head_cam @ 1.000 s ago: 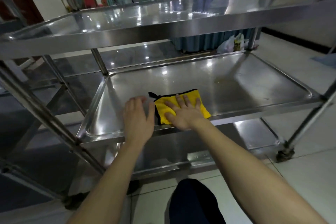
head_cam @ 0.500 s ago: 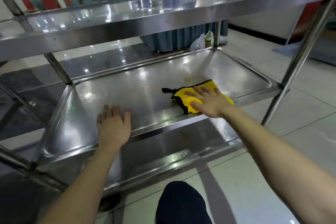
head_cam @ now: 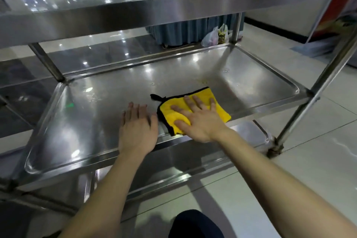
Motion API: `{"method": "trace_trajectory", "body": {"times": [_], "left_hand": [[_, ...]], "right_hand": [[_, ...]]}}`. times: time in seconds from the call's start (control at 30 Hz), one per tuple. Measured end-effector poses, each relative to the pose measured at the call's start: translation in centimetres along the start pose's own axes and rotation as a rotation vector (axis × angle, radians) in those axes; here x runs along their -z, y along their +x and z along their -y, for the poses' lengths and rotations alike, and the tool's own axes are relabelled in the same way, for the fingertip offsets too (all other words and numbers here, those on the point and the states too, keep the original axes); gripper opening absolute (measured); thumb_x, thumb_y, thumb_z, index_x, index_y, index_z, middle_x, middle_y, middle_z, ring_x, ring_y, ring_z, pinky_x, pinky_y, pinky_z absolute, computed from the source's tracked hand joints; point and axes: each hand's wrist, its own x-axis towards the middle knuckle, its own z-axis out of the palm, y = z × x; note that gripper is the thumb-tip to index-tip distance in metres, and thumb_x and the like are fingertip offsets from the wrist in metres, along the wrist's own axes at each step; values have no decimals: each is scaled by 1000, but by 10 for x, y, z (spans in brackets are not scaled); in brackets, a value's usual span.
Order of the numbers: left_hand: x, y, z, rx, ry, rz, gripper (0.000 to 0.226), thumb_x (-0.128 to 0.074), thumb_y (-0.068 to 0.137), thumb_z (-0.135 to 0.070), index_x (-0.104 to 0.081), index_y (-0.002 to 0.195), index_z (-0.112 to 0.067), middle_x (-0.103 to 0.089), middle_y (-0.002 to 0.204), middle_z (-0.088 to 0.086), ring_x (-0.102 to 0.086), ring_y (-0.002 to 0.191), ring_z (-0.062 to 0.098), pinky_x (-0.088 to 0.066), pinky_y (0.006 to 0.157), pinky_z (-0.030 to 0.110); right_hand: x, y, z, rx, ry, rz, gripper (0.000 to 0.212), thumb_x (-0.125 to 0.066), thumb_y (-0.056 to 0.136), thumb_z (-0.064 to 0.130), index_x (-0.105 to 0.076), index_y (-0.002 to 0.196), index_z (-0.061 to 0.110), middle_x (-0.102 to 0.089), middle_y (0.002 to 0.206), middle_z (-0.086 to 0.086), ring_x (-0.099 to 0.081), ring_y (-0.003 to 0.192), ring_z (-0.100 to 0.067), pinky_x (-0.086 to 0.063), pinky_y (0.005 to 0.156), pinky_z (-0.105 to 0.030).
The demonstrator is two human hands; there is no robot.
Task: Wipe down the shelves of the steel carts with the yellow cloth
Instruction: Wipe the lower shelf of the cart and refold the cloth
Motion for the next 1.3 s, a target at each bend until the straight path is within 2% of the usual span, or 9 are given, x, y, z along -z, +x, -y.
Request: {"method": "trace_trajectory", "body": {"times": [0.17,0.37,0.47,0.6,0.77,0.97,1.07,1.3], "left_hand": [[10,-3,-9,58,2,74,82,-9,101,-51,-49,158,-8,-47,165,19,-33,160,35,-24,130,52],[15,-5,-12,44,54,144,67,-18,112,-43,-33,166,-6,-33,173,19,-25,163,33,-15,133,51],[15,-5,-12,20,67,151,73,-7,108,-42,-32,166,-5,-33,172,20,-26,161,35,-15,133,52],[14,-6,-11,39,28,121,65,-20,112,-41,-35,164,-6,-39,168,19,-30,159,35,-18,132,54],[15,-3,-11,36,5,124,65,-20,112,-40,-35,164,-4,-39,169,20,-29,160,35,-18,132,55],[13,-6,-12,27,-86,75,65,-24,110,-41,-40,161,-6,-42,167,20,-33,158,36,-22,130,55],[12,-7,-11,0,-98,40,69,-19,107,-43,-44,159,-7,-45,165,19,-35,156,36,-25,129,55],[13,-5,-7,20,-139,-12,70,-23,107,-48,-52,153,-4,-52,159,23,-41,153,39,-31,127,56]], "right_hand": [[4,0,-4,-20,-1,14,63,-15,102,80,0,162,66,9,180,7,12,166,-25,10,125,-72],[-1,32,-2,-79,36,69,78,2,81,93,6,156,73,13,179,10,15,166,-24,14,123,-72],[4,87,6,-97,73,101,73,-9,90,92,4,158,69,17,179,10,18,165,-25,15,122,-73],[2,130,19,-83,60,60,68,-12,99,84,2,162,64,12,180,5,14,166,-28,14,122,-76],[6,94,20,-82,50,75,60,-12,106,73,2,163,61,11,179,12,13,166,-19,11,127,-67],[2,7,26,-20,-6,49,67,-6,99,79,-3,164,61,5,179,15,7,166,-16,5,130,-63],[2,6,30,-43,2,37,60,-16,107,72,-5,164,61,5,179,15,7,166,-15,4,130,-63],[9,7,15,17,7,54,58,-20,110,64,-6,167,56,5,179,16,9,166,-13,7,131,-59]]}}
